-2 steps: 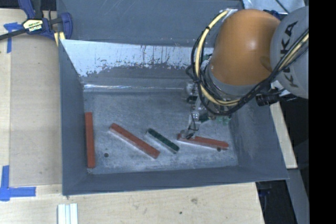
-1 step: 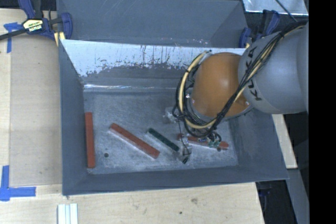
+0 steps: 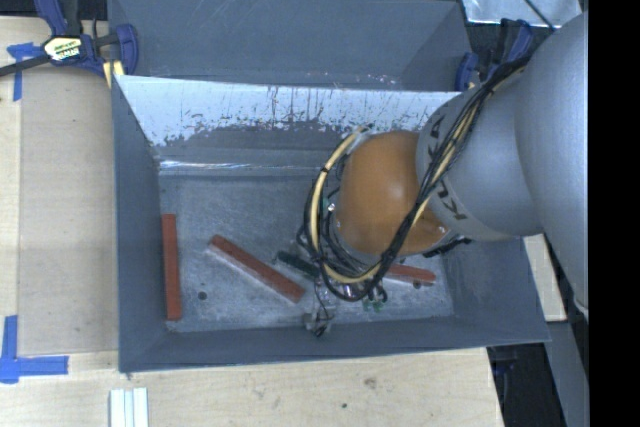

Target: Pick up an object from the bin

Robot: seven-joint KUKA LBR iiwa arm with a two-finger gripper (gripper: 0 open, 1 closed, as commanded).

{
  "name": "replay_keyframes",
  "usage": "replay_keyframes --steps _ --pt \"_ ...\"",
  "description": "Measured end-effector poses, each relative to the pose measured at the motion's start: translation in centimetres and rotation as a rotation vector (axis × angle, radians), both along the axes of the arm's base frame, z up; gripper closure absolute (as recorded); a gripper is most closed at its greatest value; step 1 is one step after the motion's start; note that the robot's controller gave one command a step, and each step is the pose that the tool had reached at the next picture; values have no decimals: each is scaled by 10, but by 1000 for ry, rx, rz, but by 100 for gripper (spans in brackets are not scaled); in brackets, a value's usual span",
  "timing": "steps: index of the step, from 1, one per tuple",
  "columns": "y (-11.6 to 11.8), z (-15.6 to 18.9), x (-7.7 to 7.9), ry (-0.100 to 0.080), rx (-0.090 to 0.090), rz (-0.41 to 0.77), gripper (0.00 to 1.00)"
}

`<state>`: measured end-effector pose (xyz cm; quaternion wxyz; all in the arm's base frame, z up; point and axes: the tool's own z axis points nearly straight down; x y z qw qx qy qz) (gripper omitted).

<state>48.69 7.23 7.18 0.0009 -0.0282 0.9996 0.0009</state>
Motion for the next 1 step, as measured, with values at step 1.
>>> replay_keyframes --steps 1 --pt "-2 0 0 -1 -2 -3 100"
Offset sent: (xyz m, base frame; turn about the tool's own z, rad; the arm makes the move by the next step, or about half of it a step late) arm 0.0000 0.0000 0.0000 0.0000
